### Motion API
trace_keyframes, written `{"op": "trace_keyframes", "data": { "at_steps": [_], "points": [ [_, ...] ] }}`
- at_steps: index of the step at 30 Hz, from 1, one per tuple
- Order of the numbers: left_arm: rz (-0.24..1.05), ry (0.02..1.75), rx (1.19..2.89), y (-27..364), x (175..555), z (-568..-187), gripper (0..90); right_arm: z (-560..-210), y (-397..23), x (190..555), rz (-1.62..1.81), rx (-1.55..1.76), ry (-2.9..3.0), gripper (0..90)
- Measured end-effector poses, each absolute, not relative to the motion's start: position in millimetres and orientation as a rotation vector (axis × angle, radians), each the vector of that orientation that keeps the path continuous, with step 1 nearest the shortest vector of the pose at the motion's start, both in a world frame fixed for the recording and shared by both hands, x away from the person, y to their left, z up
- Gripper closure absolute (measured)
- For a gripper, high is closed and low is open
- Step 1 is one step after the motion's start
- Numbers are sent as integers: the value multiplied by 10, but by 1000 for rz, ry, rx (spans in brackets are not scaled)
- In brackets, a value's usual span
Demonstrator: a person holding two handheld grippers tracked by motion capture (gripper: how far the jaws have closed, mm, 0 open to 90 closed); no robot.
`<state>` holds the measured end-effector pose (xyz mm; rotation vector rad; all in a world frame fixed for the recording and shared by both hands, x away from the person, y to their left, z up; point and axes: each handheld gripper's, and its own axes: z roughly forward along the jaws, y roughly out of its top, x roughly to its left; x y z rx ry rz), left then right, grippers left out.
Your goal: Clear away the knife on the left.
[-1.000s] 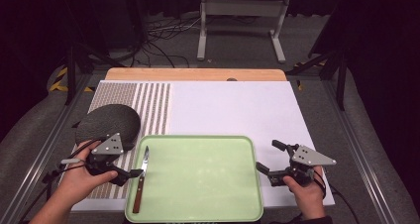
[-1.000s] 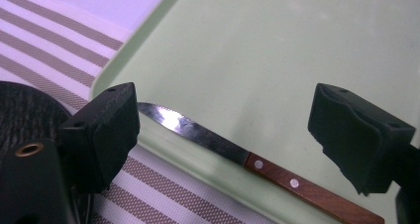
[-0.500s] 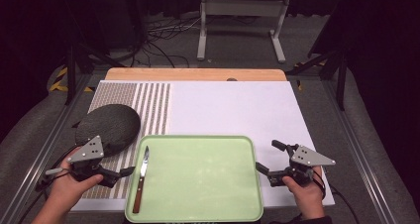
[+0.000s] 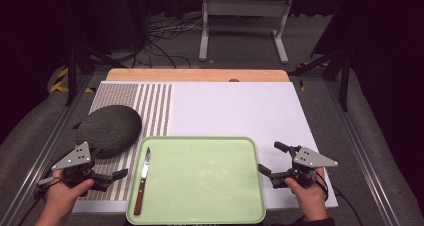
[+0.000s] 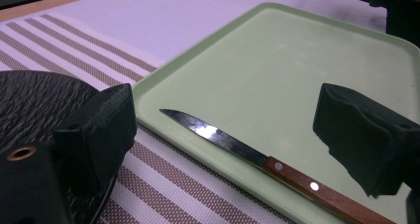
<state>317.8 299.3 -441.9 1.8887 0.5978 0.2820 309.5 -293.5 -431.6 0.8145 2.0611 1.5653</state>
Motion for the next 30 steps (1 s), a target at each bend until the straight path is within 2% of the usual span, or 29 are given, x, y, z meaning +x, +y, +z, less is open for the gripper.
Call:
{"op": "trace_keyframes", "data": {
  "at_steps": [30],
  "points": [
    [262, 630, 1901, 3155, 3114, -4722, 76, -4483, -2969, 3076, 1546, 872, 2086, 38]
  ]
}}
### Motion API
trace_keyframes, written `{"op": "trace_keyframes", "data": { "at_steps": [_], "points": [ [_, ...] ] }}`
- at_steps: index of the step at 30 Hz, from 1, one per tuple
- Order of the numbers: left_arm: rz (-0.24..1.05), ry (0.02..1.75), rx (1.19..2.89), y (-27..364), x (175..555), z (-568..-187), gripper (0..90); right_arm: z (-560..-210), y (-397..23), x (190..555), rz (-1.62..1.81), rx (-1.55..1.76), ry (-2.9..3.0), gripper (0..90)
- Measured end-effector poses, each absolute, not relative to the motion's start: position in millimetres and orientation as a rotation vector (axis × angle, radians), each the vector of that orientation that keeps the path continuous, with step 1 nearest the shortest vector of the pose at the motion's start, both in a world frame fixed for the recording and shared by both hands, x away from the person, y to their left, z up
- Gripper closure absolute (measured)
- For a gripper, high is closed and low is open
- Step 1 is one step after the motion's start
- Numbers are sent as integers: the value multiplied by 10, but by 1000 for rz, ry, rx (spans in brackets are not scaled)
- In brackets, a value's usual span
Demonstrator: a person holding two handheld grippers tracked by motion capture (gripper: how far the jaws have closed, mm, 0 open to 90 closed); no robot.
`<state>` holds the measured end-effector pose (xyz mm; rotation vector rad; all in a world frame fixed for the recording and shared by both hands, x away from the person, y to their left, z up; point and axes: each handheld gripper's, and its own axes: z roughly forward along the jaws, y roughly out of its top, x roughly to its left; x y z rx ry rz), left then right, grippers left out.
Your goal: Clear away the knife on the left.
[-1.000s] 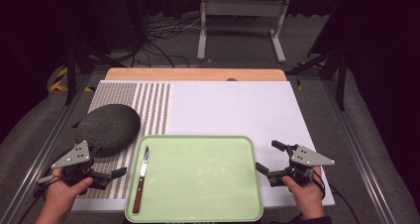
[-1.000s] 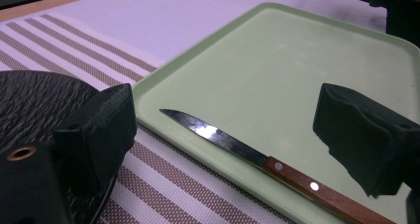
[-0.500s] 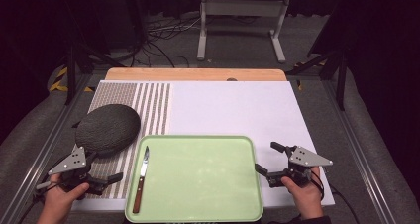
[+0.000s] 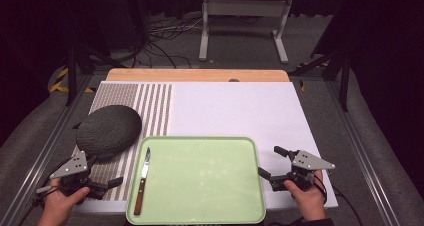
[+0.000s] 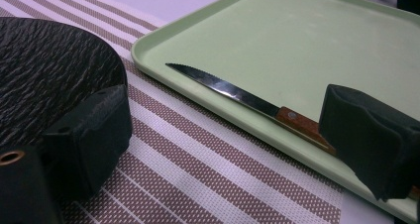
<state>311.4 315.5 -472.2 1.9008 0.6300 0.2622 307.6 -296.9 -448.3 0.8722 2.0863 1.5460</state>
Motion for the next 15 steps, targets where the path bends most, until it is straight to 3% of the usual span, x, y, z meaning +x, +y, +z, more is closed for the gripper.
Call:
{"op": "trace_keyframes", "data": {
  "at_steps": [15],
  "points": [
    [304, 607, 1885, 3108, 3090, -4653, 54, -4475, -2971, 3074, 1553, 874, 2080, 38]
  ]
}}
